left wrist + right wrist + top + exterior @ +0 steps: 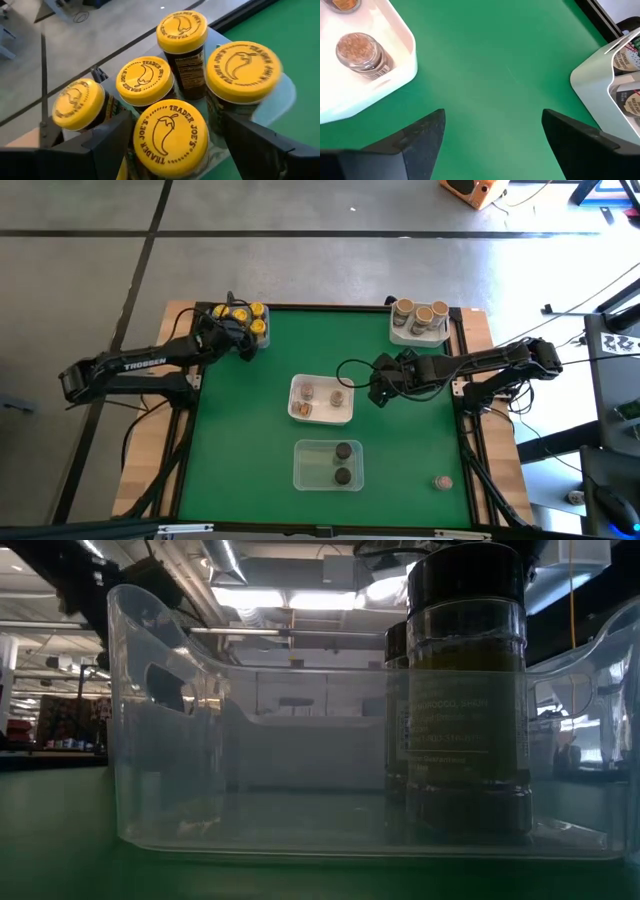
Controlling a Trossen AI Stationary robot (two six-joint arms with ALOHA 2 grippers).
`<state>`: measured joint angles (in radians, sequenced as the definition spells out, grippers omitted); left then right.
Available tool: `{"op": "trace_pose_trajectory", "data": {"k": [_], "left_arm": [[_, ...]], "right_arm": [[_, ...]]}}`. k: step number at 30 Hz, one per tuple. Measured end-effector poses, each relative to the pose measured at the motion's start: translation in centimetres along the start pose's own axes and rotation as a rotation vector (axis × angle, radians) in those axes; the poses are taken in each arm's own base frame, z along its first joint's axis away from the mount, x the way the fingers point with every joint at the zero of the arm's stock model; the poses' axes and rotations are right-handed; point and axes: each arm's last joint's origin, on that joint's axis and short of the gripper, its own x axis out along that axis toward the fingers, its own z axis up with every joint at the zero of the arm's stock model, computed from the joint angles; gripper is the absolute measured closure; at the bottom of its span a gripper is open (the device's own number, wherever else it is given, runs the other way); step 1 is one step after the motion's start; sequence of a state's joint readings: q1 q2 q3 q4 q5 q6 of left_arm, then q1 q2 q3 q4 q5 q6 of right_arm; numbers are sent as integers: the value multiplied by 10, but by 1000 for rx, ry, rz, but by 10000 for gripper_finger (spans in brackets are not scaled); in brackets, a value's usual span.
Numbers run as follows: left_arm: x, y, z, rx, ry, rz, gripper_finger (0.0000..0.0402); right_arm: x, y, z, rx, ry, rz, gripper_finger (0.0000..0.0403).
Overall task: Sort spices by type
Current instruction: Put the brown seasoning bottle into the bottom white bin
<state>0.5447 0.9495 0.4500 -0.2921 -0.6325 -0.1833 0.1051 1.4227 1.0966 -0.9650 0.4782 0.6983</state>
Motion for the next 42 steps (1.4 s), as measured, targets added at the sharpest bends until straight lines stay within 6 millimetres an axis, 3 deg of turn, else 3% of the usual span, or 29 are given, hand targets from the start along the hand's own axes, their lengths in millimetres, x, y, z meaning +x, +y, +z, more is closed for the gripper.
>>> {"op": "trace_pose_trajectory", "data": {"k": [9,18,22,27,34,42], "left_arm": [[-45,10,36,-16,-33,-71,96],[-70,-9,31,81,-61,-401,96],[-78,-16,28,130,-75,-459,96],[-85,-23,25,164,-88,-510,96],[-92,-29,27,158,-128,-559,96],[-95,-31,25,179,-135,-575,95]], "right_arm": [[0,5,6,40,-57,49,72],[-9,22,-2,1,-24,199,72],[-24,42,-23,-67,15,293,72],[-48,63,-64,-52,117,356,72],[-78,71,-120,123,296,319,72],[-93,75,-158,305,478,248,72]]}}
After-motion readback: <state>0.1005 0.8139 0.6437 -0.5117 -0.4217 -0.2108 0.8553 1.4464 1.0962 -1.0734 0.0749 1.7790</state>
